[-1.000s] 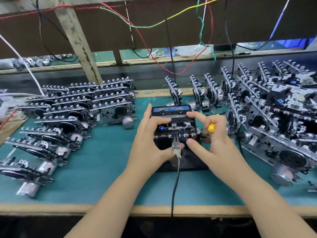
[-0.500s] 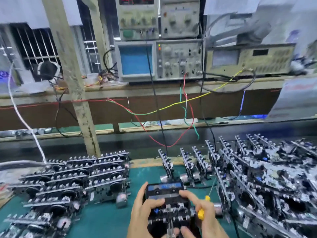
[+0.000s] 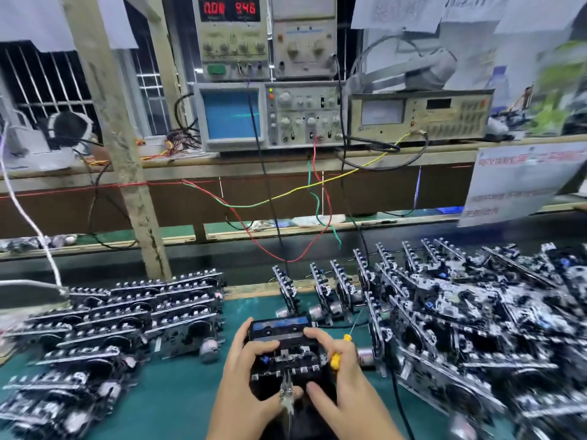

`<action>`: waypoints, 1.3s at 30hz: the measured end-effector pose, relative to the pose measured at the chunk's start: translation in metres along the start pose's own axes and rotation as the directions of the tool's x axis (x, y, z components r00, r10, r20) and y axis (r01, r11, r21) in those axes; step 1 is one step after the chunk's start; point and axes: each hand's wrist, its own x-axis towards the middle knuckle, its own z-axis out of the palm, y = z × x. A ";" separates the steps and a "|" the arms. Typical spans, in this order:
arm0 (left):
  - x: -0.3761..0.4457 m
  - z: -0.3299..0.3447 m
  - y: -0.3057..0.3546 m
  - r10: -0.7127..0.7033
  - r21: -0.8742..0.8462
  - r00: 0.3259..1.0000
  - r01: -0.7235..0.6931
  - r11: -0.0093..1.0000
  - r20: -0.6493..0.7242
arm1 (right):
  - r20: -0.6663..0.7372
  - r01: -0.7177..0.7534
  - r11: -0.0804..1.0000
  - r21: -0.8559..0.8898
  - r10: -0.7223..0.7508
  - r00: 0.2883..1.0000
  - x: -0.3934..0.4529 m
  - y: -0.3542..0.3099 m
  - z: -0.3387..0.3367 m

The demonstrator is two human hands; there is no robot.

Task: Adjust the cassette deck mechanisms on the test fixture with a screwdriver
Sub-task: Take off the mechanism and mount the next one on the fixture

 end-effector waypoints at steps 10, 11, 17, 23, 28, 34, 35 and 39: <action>-0.002 -0.002 0.005 -0.020 0.035 1.000 0.020 0.999 0.006 | -0.035 -0.004 1.000 -0.012 0.004 0.999 -0.001 0.000 0.003; -0.002 -0.002 0.005 -0.023 0.034 1.000 0.023 0.999 0.009 | -0.039 -0.003 1.000 -0.016 0.003 0.999 -0.001 0.000 0.003; -0.003 -0.003 0.007 0.000 0.032 1.000 0.000 0.999 0.007 | -0.045 0.002 1.000 -0.008 -0.002 0.999 -0.003 -0.003 0.002; -0.004 -0.003 0.006 0.010 0.031 1.000 -0.010 0.999 0.004 | -0.048 0.010 1.000 -0.008 -0.010 0.999 -0.005 -0.008 0.001; -0.003 -0.002 0.001 0.017 0.032 1.000 -0.017 0.999 0.019 | -0.055 0.007 1.000 0.029 -0.005 0.998 -0.004 -0.010 0.001; -0.002 -0.002 0.000 0.021 0.029 1.000 -0.022 0.999 0.021 | -0.101 -0.071 0.992 0.102 0.082 0.992 -0.005 -0.013 0.006; -0.002 -0.002 0.000 0.018 0.023 1.000 -0.018 1.000 0.022 | -0.103 -0.080 0.991 0.108 0.091 0.991 -0.005 -0.013 0.007; -0.001 -0.001 -0.001 0.016 0.016 0.999 -0.016 1.000 0.032 | -0.107 -0.099 0.987 0.129 0.113 0.988 -0.005 -0.013 0.008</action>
